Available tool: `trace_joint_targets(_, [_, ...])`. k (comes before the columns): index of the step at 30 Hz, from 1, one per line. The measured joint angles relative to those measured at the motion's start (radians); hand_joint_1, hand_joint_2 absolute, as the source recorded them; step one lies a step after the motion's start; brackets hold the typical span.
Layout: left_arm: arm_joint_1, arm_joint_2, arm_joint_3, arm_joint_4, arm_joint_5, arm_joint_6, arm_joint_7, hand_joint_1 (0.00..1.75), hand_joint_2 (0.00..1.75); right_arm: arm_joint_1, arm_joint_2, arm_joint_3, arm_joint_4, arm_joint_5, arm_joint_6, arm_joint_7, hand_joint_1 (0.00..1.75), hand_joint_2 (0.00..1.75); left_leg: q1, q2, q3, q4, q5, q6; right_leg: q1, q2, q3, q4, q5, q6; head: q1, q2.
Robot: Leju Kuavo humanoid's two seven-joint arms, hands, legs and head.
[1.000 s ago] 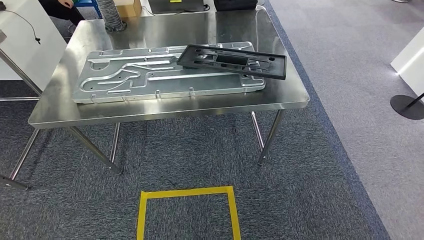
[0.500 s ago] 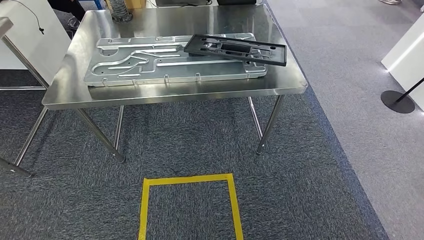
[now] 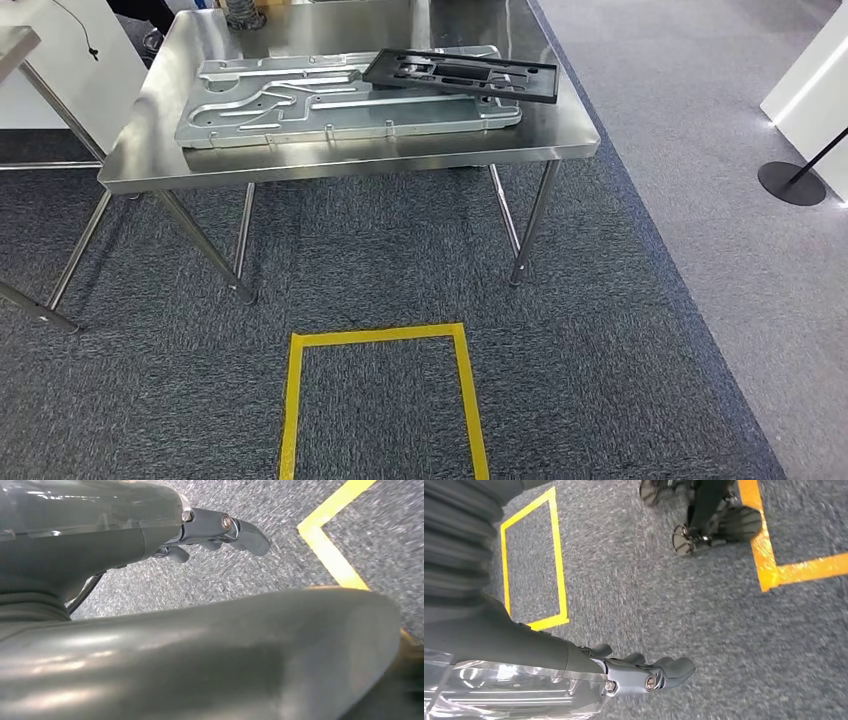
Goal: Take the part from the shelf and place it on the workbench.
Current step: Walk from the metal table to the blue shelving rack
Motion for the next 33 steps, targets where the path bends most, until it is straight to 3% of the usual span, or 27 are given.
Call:
trace_joint_targets(1, [-0.002,0.0,-0.002,0.0,0.0,0.0,0.0,0.0,0.0,0.0,0.001,0.001,0.0,0.002,0.003,-0.004,0.0,0.44,0.0,-0.002,0.043,-0.066,-0.009,0.004,0.001,0.0,-0.009,0.008,0.006,0.006,0.0,0.0])
trace_joint_targets(2, [-0.003,0.0,-0.004,0.0,0.0,0.0,0.0,0.0,0.0,0.0,0.002,0.003,0.0,0.004,0.006,-0.007,0.0,0.87,-0.002,-0.004,0.069,-0.112,-0.022,0.01,0.002,0.0,-0.015,0.013,0.013,0.013,0.0,0.0])
trace_joint_targets(4, [-0.002,0.0,-0.004,0.0,0.002,0.001,0.0,0.0,0.0,0.001,0.002,0.009,0.0,0.01,0.009,-0.014,0.0,1.75,-0.006,-0.004,0.068,-0.133,-0.026,0.03,0.002,0.0,-0.021,0.014,0.028,0.028,0.0,0.0])
trace_joint_targets(5, [-0.001,0.0,-0.004,0.0,0.003,0.001,0.0,0.0,0.0,0.002,0.002,0.011,0.0,0.013,0.009,-0.015,0.0,1.75,-0.006,-0.002,0.059,-0.132,-0.018,0.04,-0.001,0.001,-0.026,0.017,0.026,0.034,0.0,0.0])
trace_joint_targets(7, [0.0,0.0,-0.004,0.0,0.004,0.001,0.0,0.0,0.0,0.004,0.002,0.016,0.0,0.016,0.009,-0.017,0.0,1.75,-0.007,0.002,0.038,-0.133,0.003,0.059,-0.005,0.003,-0.047,0.067,-0.032,0.044,0.0,0.0])
trace_joint_targets(9, [0.0,0.0,-0.004,0.0,0.005,0.002,0.0,0.0,0.0,0.004,0.002,0.02,0.0,0.02,0.008,-0.017,0.0,1.75,-0.011,0.004,0.013,-0.132,0.024,0.069,-0.007,0.005,-0.083,0.19,-0.134,0.049,0.0,0.0])
trace_joint_targets(10, [0.001,0.0,-0.004,0.0,0.006,0.002,0.0,0.0,0.0,0.004,0.002,0.022,0.0,0.023,0.008,-0.017,0.0,1.75,-0.014,0.005,0.0,-0.131,0.034,0.071,-0.007,0.005,-0.097,0.255,-0.166,0.05,0.0,0.0])
trace_joint_targets(11, [0.002,0.0,-0.004,0.0,0.006,0.002,0.0,0.0,0.0,0.004,0.002,0.024,0.0,0.025,0.008,-0.016,0.0,1.75,-0.018,0.006,-0.015,-0.128,0.044,0.072,-0.006,0.005,-0.099,0.299,-0.177,0.049,0.0,0.0])
trace_joint_targets(12, [0.003,0.0,-0.004,0.0,0.006,0.002,0.0,0.0,0.0,0.004,0.002,0.026,0.0,0.028,0.008,-0.016,0.0,1.75,-0.022,0.007,-0.029,-0.125,0.053,0.073,-0.004,0.006,-0.085,0.308,-0.166,0.045,0.0,0.0])
trace_joint_targets(13, [0.004,0.0,-0.004,0.0,0.007,0.002,0.0,0.0,0.0,0.004,0.002,0.028,0.0,0.03,0.007,-0.016,0.0,1.75,-0.025,0.007,-0.042,-0.123,0.061,0.073,-0.001,0.006,-0.052,0.278,-0.141,0.039,0.0,0.0])
trace_joint_targets(14, [0.004,-0.001,-0.004,0.0,0.008,0.002,0.0,0.0,0.0,0.004,0.001,0.03,0.0,0.031,0.007,-0.016,0.0,1.75,-0.028,0.006,-0.053,-0.12,0.068,0.073,0.004,0.006,-0.002,0.214,-0.115,0.029,0.0,0.0])
trace_joint_targets(16, [0.004,-0.003,-0.004,0.0,0.009,0.002,0.0,0.0,0.0,0.001,-0.001,0.034,-0.001,0.032,0.006,-0.016,0.0,1.75,-0.033,0.006,-0.069,-0.117,0.083,0.069,0.016,0.005,0.103,0.057,-0.102,0.006,0.0,0.0])
trace_joint_targets(18, [0.004,-0.005,-0.004,0.0,0.011,0.003,0.0,0.0,0.0,-0.002,-0.003,0.039,-0.001,0.033,0.005,-0.014,0.0,1.75,-0.033,0.008,-0.077,-0.118,0.098,0.06,0.024,0.004,0.147,-0.024,-0.11,-0.005,0.0,0.0])
trace_joint_targets(20, [0.004,-0.005,-0.004,0.0,0.013,0.003,0.0,0.0,0.0,-0.001,-0.003,0.042,-0.001,0.034,0.006,-0.012,0.0,1.75,-0.029,0.009,-0.08,-0.119,0.106,0.05,0.023,0.002,0.143,-0.038,-0.094,-0.009,0.0,0.0])
trace_joint_targets(21, [0.004,-0.005,-0.004,0.0,0.013,0.004,0.0,0.0,0.0,-0.001,-0.003,0.043,-0.001,0.035,0.007,-0.01,0.0,1.75,-0.029,0.007,-0.085,-0.108,0.092,0.044,0.02,0.0,0.139,-0.044,-0.084,-0.014,0.0,0.0])
trace_joint_targets(23, [0.005,-0.005,-0.004,0.0,0.013,0.007,-0.001,0.0,0.0,-0.002,-0.002,0.045,-0.001,0.035,0.008,-0.01,0.0,1.75,-0.025,0.002,-0.112,-0.031,0.016,0.031,0.014,-0.002,0.122,-0.052,-0.063,-0.022,0.0,0.0])
trace_joint_targets(25, [0.005,-0.005,-0.004,0.0,0.012,0.008,-0.003,0.0,0.0,-0.001,-0.002,0.047,-0.001,0.035,0.008,-0.01,0.0,1.75,-0.017,0.001,-0.151,0.1,-0.065,0.018,0.013,-0.002,0.097,-0.05,-0.048,-0.023,0.0,0.0])
trace_joint_targets(26, [0.005,-0.005,-0.004,0.0,0.012,0.008,-0.005,0.0,0.0,-0.001,-0.002,0.048,-0.001,0.035,0.008,-0.009,0.0,1.75,-0.012,0.001,-0.16,0.15,-0.075,0.012,0.012,-0.003,0.084,-0.048,-0.041,-0.021,0.0,0.0])
trace_joint_targets(27, [0.005,-0.004,-0.004,0.0,0.011,0.008,-0.006,0.0,0.0,0.0,-0.002,0.048,-0.001,0.035,0.008,-0.009,0.0,1.75,-0.008,0.001,-0.154,0.168,-0.064,0.007,0.01,-0.003,0.072,-0.044,-0.035,-0.018,0.0,0.0])
trace_joint_targets(28, [0.005,-0.004,-0.004,0.0,0.011,0.007,-0.006,0.0,0.0,0.0,-0.002,0.048,-0.001,0.035,0.008,-0.009,0.0,1.75,-0.004,0.001,-0.129,0.148,-0.036,0.003,0.008,-0.003,0.061,-0.038,-0.03,-0.014,0.0,0.0])
trace_joint_targets(30, [0.003,-0.003,-0.004,0.0,0.009,0.006,-0.005,0.0,0.87,0.0,-0.001,0.049,-0.001,0.035,0.008,-0.009,0.0,1.75,0.004,0.001,-0.04,0.021,0.011,-0.003,0.004,-0.002,0.041,-0.023,-0.024,-0.005,0.0,0.0])
trace_joint_targets(32, [0.0,-0.003,-0.004,0.0,0.005,0.008,0.001,0.0,1.75,0.0,0.0,0.049,-0.001,0.035,0.008,-0.009,0.0,1.75,0.003,-0.002,0.029,-0.095,0.007,0.003,0.005,-0.002,0.026,-0.005,-0.021,0.006,0.0,0.0])
trace_joint_targets(33, [0.0,-0.003,-0.004,0.0,0.004,0.01,0.004,0.0,1.75,0.0,0.0,0.049,-0.001,0.035,0.008,-0.009,0.0,1.75,0.002,-0.003,0.04,-0.12,-0.003,0.01,0.007,-0.002,0.019,0.001,-0.018,0.013,0.0,0.0])
